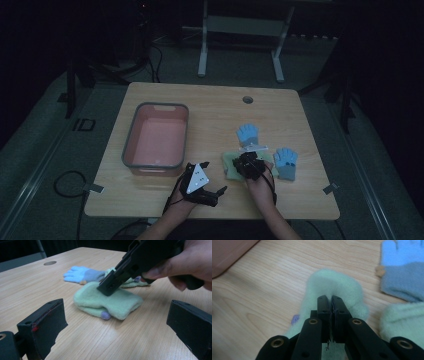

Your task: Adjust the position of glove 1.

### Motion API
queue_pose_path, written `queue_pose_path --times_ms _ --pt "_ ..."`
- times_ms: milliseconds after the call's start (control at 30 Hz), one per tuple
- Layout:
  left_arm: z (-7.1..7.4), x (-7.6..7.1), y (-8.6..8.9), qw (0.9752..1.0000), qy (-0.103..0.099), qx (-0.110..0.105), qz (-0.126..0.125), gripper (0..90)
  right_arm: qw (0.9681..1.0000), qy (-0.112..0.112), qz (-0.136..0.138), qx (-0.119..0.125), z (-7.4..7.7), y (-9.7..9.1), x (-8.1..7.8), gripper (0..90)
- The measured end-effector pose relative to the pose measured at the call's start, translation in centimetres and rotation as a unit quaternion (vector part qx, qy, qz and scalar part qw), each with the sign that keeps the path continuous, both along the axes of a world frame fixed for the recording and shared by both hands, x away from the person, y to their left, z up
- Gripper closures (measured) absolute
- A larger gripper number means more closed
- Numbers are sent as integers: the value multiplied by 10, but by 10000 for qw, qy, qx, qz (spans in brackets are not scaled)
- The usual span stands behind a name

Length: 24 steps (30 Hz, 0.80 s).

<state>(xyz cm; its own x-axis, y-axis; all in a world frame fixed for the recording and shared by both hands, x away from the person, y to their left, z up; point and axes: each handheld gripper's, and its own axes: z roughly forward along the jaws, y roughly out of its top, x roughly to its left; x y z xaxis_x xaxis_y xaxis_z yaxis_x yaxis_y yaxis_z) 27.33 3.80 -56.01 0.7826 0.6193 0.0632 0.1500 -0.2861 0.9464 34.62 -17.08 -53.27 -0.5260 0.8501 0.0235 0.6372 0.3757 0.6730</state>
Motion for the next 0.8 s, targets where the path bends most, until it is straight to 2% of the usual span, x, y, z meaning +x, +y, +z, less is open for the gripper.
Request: queue_pose_path --times_ms 200,300,367,500,533,633,800 --pt "0 0 0 10000 11 2 -5 25 9999 98 -101 17 -13 1 5 816" --pt "-1 0 -1 10000 1 9 -20 25 9999 94 -127 67 -14 1 5 809" --pt "-1 0 -2 10000 3 35 -31 25 9999 94 -112 66 -14 1 5 760" --pt "-1 0 -1 10000 3 39 -30 25 9999 31 -101 48 -9 1 4 710" --pt "-1 0 -1 10000 7 58 -33 24 9999 -60 -16 86 -2 -1 4 645" --pt "-1 0 -2 10000 2 42 -39 24 9998 -144 94 138 8 -8 6 628" --pt "-1 0 -2 10000 12 64 -48 25 9988 -348 352 16 24 -22 12 613"
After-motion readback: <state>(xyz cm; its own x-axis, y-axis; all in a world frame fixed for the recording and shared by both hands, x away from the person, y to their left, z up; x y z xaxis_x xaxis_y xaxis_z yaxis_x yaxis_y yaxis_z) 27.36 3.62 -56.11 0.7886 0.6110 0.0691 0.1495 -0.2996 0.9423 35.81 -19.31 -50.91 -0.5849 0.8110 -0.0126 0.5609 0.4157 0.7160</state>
